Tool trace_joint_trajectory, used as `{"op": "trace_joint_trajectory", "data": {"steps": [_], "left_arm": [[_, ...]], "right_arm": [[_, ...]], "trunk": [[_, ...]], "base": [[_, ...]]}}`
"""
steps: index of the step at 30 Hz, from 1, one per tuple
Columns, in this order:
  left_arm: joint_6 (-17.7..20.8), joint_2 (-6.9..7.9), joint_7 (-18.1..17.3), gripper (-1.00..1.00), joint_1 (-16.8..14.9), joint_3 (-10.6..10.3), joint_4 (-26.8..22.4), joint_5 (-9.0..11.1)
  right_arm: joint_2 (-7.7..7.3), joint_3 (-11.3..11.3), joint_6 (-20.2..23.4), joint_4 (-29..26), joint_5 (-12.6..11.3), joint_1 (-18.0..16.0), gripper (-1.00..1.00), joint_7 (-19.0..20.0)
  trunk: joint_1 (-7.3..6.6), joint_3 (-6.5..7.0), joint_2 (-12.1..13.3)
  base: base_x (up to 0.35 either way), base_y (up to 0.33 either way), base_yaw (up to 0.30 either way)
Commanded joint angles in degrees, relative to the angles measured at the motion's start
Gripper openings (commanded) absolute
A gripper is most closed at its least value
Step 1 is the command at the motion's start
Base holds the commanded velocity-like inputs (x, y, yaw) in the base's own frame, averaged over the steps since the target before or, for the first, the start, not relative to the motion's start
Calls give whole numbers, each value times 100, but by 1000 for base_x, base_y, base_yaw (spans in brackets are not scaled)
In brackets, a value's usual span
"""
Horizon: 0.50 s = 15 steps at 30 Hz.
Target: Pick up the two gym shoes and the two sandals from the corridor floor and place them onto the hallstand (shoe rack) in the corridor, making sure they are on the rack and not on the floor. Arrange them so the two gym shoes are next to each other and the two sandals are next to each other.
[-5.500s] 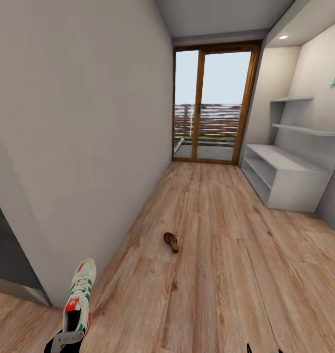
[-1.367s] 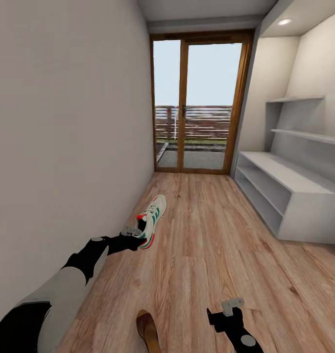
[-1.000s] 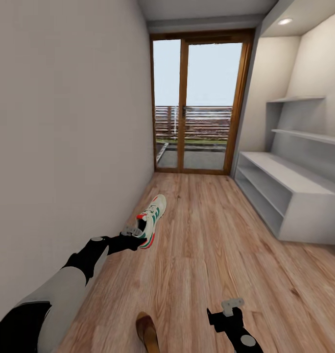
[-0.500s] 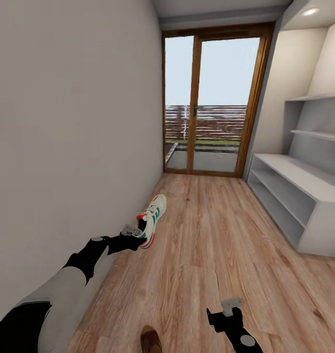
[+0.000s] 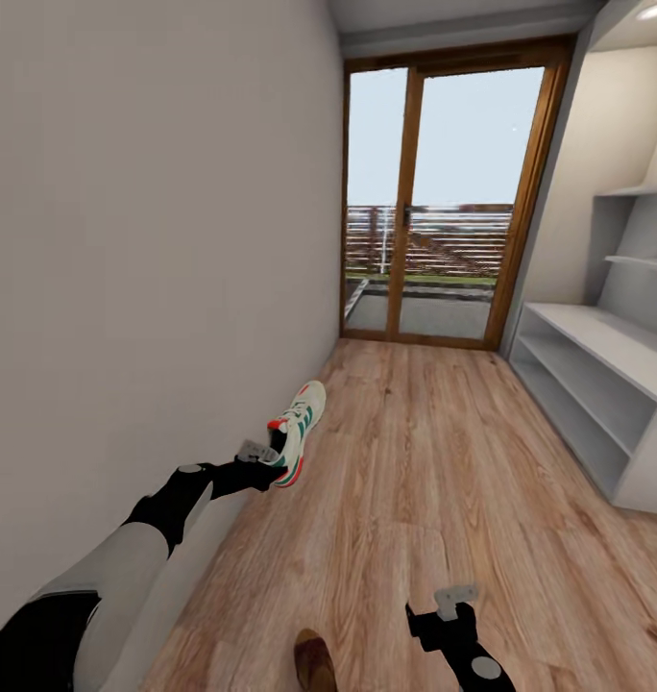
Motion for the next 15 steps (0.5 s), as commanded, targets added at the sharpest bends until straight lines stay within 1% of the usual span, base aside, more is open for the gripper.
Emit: {"op": "trace_joint_trajectory", "data": {"steps": [1,3,5,9,10,11,12,13,15], "left_arm": [[50,-4,-39,-100,0,36,-14,-21],[44,-6,-39,-100,0,33,-17,-26],[52,-55,-38,-100,-34,26,-26,-41],[73,-270,-32,-100,-70,-56,-31,-45],[92,-374,-28,-100,-78,-103,-42,-46],[101,-426,-27,-100,-82,-128,-59,-47],[122,-517,-22,-100,-87,-183,-122,-46],[132,-554,-20,-100,-89,-212,-167,-45],[188,-644,-17,-100,-89,-317,-372,-28]], "right_arm": [[2,-14,-12,7,60,-3,100,-1],[2,-15,-12,9,60,-3,100,-1],[4,-12,-10,16,52,-3,100,-3],[16,-8,-6,101,51,-3,100,-8],[20,-7,-5,135,51,-3,100,-9],[22,-7,-5,147,51,-3,100,-9],[36,-7,-6,167,51,-3,100,-9],[50,-7,-6,173,51,-3,100,-9],[129,-6,-4,186,51,-3,100,-14]], "trunk": [[-3,-6,-3],[-3,-6,-3],[-3,-6,-3],[-3,-6,-3],[-3,-6,-3],[-3,-6,-3],[-3,-6,-3],[-3,-6,-3],[-3,-6,-3]], "base": [[-264,158,2],[-168,89,6],[-26,14,209],[-4,2,269],[-2,1,275],[-1,1,276],[-1,0,274],[-1,0,253],[0,0,143]]}}
